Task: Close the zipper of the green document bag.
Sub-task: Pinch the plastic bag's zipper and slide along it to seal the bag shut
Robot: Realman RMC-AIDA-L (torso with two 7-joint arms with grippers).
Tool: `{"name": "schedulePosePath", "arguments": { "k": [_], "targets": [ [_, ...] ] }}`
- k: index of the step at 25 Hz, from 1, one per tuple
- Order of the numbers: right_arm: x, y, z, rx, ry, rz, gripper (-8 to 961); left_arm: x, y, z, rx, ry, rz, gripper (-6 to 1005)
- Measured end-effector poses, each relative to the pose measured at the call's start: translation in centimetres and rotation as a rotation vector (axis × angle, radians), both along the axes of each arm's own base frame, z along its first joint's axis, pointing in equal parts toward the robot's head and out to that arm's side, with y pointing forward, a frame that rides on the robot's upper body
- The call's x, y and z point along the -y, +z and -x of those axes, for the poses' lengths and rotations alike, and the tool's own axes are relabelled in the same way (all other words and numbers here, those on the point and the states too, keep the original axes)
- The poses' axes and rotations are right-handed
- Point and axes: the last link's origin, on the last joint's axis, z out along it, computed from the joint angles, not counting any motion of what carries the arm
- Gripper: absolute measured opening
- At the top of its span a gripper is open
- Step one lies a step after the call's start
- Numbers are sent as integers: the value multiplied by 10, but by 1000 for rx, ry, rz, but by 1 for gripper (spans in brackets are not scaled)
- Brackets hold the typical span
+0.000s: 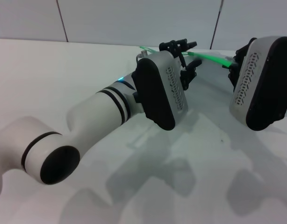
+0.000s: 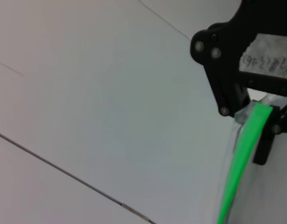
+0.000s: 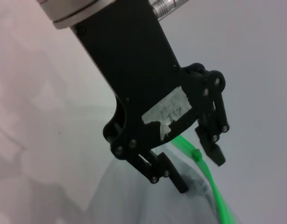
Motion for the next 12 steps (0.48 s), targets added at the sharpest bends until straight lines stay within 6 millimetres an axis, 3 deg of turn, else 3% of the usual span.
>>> {"name": "schedulePosePath", "arguments": {
  "k": [5,12],
  "targets": [
    [0,0,0,-1,1,-1,48,0,0,-1,2,0,0,462],
    [0,0,0,-1,1,0,48,-2,3,-3,19,-1,-13,151]
  ]
}}
